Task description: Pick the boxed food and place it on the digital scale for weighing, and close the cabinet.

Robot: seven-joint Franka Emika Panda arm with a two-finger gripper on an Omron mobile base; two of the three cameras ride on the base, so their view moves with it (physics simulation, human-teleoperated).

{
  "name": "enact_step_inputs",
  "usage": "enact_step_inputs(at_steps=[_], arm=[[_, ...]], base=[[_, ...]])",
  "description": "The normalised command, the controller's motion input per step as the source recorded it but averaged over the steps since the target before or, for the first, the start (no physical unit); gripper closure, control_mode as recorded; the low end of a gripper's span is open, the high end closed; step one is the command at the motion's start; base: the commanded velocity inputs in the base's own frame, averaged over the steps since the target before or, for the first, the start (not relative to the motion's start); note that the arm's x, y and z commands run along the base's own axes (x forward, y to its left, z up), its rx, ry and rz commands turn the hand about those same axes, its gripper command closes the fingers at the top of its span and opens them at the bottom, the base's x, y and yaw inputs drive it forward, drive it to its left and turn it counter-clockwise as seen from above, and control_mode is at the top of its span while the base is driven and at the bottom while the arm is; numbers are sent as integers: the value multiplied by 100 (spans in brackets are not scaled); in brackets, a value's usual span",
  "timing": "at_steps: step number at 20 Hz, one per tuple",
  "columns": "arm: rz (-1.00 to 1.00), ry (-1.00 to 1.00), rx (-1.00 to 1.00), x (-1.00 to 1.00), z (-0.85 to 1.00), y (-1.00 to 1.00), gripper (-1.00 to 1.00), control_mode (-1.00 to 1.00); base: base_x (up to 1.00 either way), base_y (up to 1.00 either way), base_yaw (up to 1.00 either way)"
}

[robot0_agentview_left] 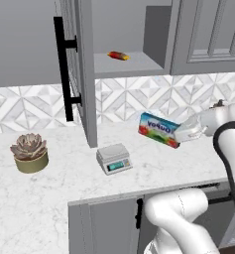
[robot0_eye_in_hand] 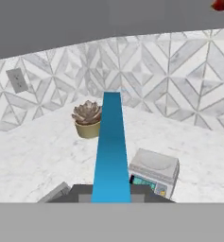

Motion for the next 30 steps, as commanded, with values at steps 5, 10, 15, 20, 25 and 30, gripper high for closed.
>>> enact_step_inputs(at_steps=[5,10,15,20,25,30], arm=[[43,-6,0,60,-50,15,100,-100],[11,0,-3,64,-31,54,100,-100],[0,1,-6,58,-18,51,100,-100],[-1,-1,-2,36,-30,8,100,-100],[0,-2,-4,34,-33,3,100,-100],[0,0,-5,28,-32,18,100,-100]], base=[[0,0,0],[0,0,0],[0,0,0],[0,0,0],[0,0,0],[0,0,0]])
